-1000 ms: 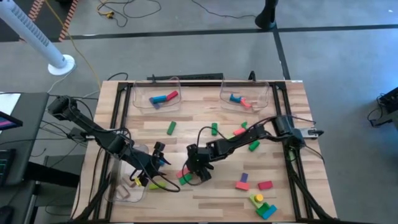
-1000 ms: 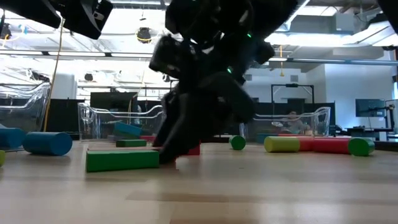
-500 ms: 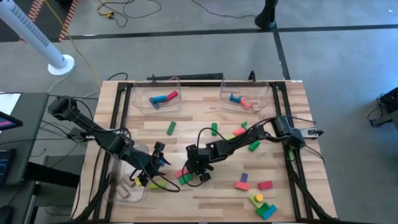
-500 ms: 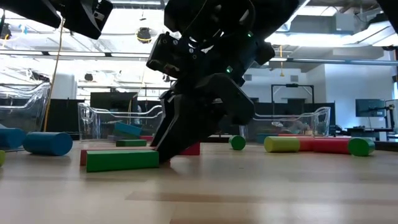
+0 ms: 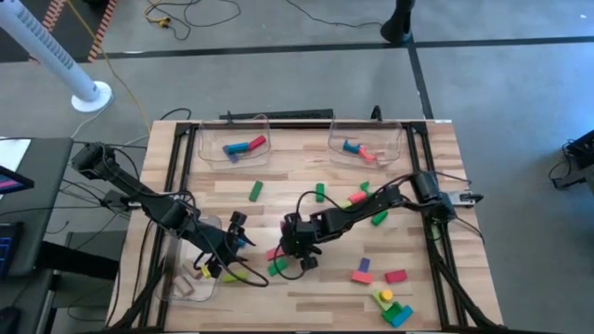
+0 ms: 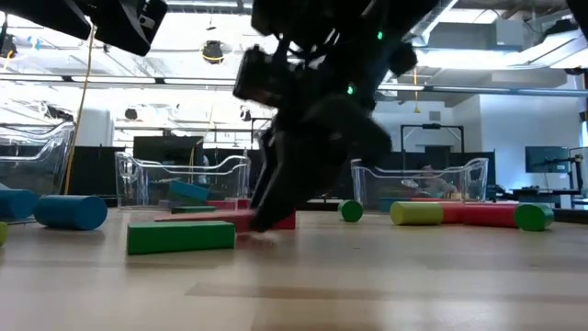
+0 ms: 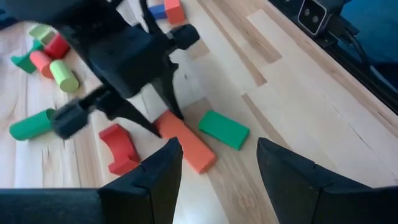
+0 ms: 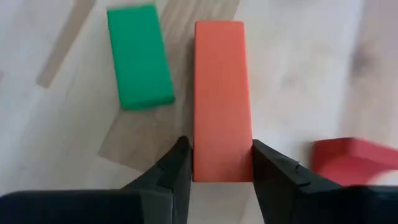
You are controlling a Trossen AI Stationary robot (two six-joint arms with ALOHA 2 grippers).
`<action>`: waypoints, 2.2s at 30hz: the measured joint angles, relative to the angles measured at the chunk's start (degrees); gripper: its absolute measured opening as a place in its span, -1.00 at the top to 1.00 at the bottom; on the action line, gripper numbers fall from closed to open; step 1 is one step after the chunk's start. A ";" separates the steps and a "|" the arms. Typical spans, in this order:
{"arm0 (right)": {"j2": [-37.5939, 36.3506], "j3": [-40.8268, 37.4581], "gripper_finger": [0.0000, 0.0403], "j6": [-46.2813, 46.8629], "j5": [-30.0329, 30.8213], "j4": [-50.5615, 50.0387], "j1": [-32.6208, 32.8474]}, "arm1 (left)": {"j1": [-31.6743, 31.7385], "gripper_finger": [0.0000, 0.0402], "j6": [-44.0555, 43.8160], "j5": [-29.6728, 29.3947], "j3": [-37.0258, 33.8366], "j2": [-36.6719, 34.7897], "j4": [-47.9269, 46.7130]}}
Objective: Sort blocks by size
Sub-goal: Put the orange rectangular block into the top left transparent bin
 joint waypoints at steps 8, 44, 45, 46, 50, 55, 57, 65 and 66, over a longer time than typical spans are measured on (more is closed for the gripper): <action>-9.41 0.17 0.21 0.57 9.20 -7.69 2.66 | 0.02 0.00 4.25 -2.76 0.00 0.00 3.09; -24.74 0.26 0.20 19.04 8.88 -10.17 4.10 | 0.48 0.00 60.75 -32.17 0.00 14.37 39.28; -24.74 0.26 0.20 19.04 8.80 -10.15 4.14 | 0.48 0.00 61.35 -32.19 0.00 14.66 40.11; -24.74 0.26 0.20 19.04 8.78 -10.13 4.16 | 0.48 0.00 61.77 -32.20 0.00 14.81 40.72; -24.74 0.26 0.20 19.48 8.71 -10.29 4.17 | 0.48 0.06 62.51 -32.72 0.35 14.91 42.43; -24.74 0.26 0.20 19.61 8.76 -10.22 4.15 | 0.48 0.28 63.09 -33.59 0.39 14.91 41.19; -24.74 0.26 0.20 19.61 8.73 -10.33 4.15 | 0.48 0.38 63.08 -33.78 0.39 14.91 40.39; -24.74 0.26 0.20 20.95 8.75 -10.28 4.15 | 0.26 0.61 63.12 -34.95 0.39 14.91 40.38; -24.76 0.26 0.20 21.18 8.75 -10.24 4.15 | 0.26 0.62 63.14 -34.94 0.39 14.91 40.37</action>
